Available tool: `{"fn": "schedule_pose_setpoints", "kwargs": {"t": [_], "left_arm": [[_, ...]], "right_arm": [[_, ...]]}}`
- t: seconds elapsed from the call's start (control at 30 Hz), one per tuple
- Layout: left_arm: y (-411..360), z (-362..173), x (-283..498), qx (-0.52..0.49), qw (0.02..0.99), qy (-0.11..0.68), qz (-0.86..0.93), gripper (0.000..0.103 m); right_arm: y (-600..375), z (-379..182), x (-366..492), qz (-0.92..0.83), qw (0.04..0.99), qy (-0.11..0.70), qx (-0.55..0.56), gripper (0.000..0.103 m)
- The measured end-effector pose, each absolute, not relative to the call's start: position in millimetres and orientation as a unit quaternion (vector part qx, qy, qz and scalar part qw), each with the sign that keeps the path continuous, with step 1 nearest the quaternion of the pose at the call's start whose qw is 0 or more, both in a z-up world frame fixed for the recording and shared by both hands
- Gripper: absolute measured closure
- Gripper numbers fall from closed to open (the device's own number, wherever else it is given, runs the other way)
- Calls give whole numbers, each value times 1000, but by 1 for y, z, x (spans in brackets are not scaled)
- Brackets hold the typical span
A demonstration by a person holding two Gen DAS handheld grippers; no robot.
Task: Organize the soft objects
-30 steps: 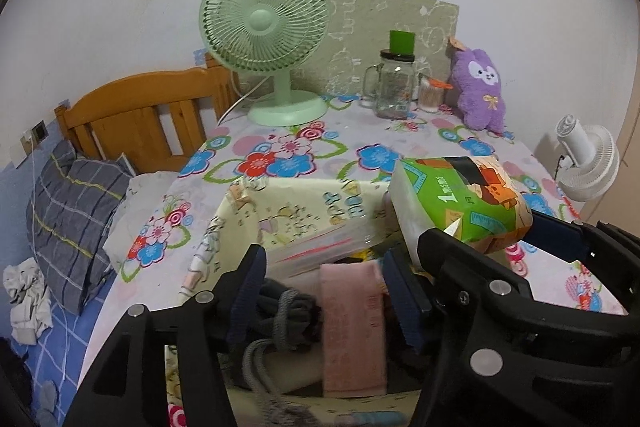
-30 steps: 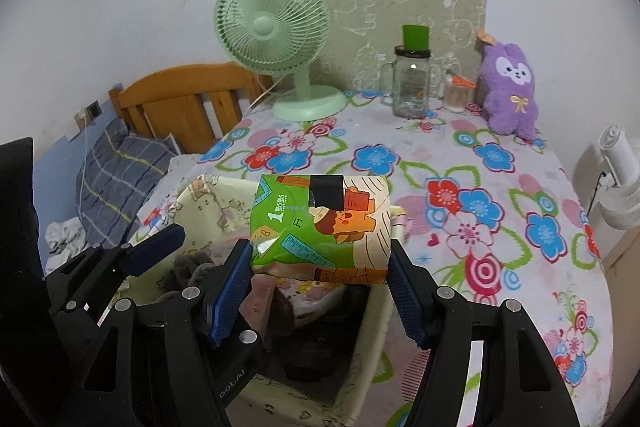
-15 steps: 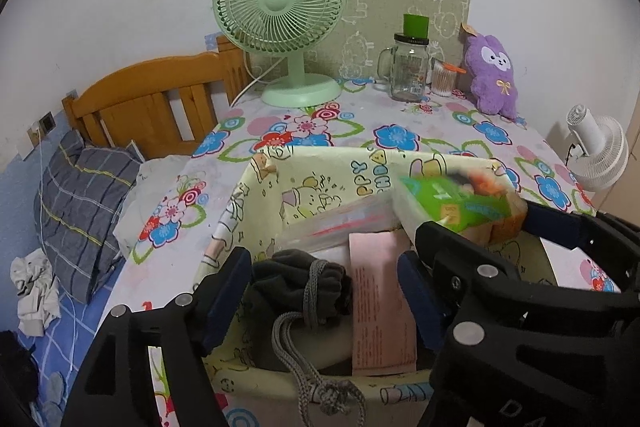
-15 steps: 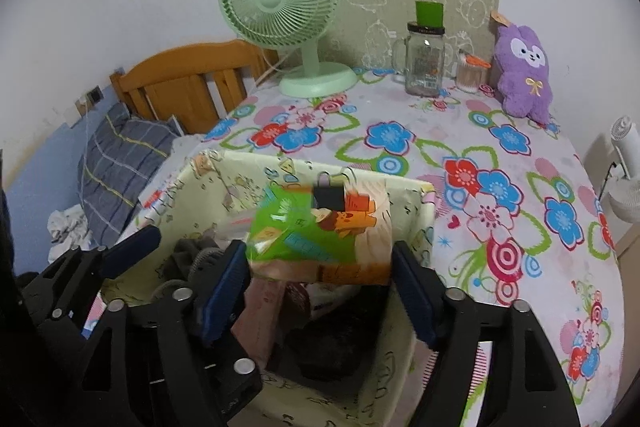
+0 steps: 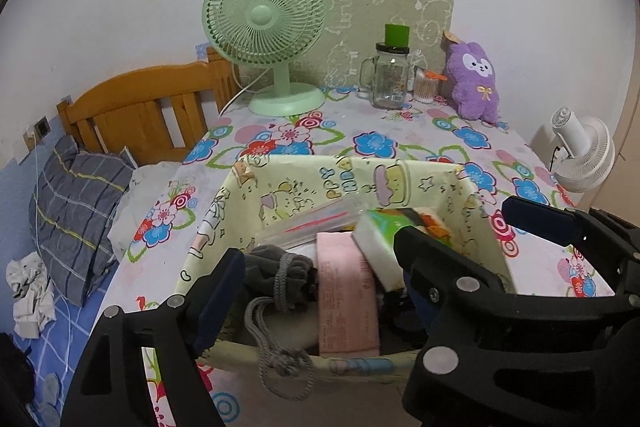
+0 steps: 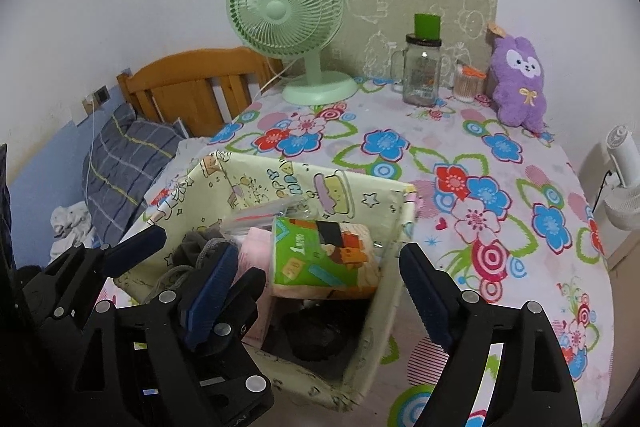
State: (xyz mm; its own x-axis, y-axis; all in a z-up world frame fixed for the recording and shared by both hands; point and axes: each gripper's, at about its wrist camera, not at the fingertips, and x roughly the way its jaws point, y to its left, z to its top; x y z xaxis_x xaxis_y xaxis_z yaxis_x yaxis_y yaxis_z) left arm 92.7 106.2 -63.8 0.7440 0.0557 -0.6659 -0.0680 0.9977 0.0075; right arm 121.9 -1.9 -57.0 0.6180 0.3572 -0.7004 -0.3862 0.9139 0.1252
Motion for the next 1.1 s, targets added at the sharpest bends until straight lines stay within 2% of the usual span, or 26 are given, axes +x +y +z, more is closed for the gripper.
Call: {"fn": "schedule_pose_setpoints", "kwargs": {"t": [0.2, 0.37, 0.6, 0.73, 1.1], "left_arm": [[90, -53, 84, -2, 939, 343, 22, 15], [77, -42, 76, 3, 944, 330, 19, 6], [57, -25, 63, 8, 951, 310, 10, 3], [48, -14, 53, 12, 955, 297, 5, 0], [21, 7, 19, 26, 962, 272, -9, 0]], "right_arm": [[-23, -47, 111, 198, 907, 372, -9, 15], [-41, -37, 101, 187, 915, 358, -1, 14], [-66, -19, 85, 171, 926, 337, 4, 14], [-84, -7, 72, 159, 933, 322, 13, 7], [-130, 22, 32, 120, 954, 275, 21, 5]]}}
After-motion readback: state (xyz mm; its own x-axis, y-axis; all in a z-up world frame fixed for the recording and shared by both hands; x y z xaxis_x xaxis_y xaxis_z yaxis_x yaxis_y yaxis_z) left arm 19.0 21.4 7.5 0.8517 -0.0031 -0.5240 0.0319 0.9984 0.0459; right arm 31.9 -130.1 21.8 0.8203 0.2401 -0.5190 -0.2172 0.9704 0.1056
